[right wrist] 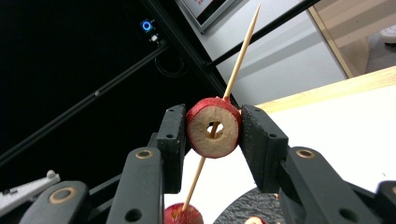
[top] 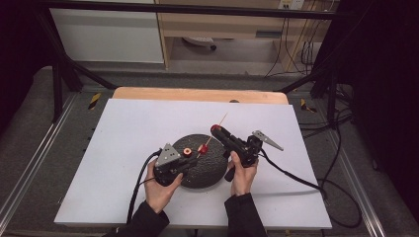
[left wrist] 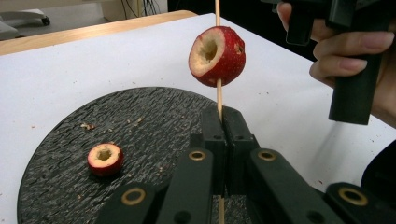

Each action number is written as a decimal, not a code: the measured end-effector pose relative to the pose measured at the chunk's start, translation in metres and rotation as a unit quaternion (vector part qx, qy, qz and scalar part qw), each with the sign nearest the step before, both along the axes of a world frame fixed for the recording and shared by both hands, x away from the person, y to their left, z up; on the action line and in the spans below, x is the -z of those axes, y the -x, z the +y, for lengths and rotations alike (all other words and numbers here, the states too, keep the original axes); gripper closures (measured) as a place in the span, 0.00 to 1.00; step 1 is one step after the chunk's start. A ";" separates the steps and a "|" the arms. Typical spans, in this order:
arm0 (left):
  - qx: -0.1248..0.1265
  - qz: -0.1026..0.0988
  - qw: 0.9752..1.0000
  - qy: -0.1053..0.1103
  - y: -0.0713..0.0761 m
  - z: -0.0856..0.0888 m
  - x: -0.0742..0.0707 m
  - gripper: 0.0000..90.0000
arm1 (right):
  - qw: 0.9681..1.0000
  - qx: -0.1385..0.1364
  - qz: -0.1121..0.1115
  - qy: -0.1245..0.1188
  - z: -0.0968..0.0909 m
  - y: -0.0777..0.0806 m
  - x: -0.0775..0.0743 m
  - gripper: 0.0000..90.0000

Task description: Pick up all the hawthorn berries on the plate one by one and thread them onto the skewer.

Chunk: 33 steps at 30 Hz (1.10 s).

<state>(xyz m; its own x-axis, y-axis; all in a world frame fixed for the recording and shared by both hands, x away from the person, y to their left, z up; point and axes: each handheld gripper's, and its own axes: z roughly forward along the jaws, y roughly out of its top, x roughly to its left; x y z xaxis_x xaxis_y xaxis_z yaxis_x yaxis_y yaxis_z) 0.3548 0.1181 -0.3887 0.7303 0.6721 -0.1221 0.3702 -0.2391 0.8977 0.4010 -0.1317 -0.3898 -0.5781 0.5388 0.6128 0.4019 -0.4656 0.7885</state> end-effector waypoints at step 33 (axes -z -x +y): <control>0.008 0.007 1.000 0.002 -0.007 0.001 0.004 0.98 | 0.998 -0.033 0.017 0.055 0.004 0.007 0.009 0.64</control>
<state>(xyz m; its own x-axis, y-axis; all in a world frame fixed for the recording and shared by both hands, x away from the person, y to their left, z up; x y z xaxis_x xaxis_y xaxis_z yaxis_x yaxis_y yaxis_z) 0.3623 0.1191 -0.3930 0.7392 0.6596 -0.1363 0.3797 -0.2410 0.8932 0.3942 -0.1279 -0.3987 -0.5950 0.5648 0.5718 0.4557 -0.3490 0.8189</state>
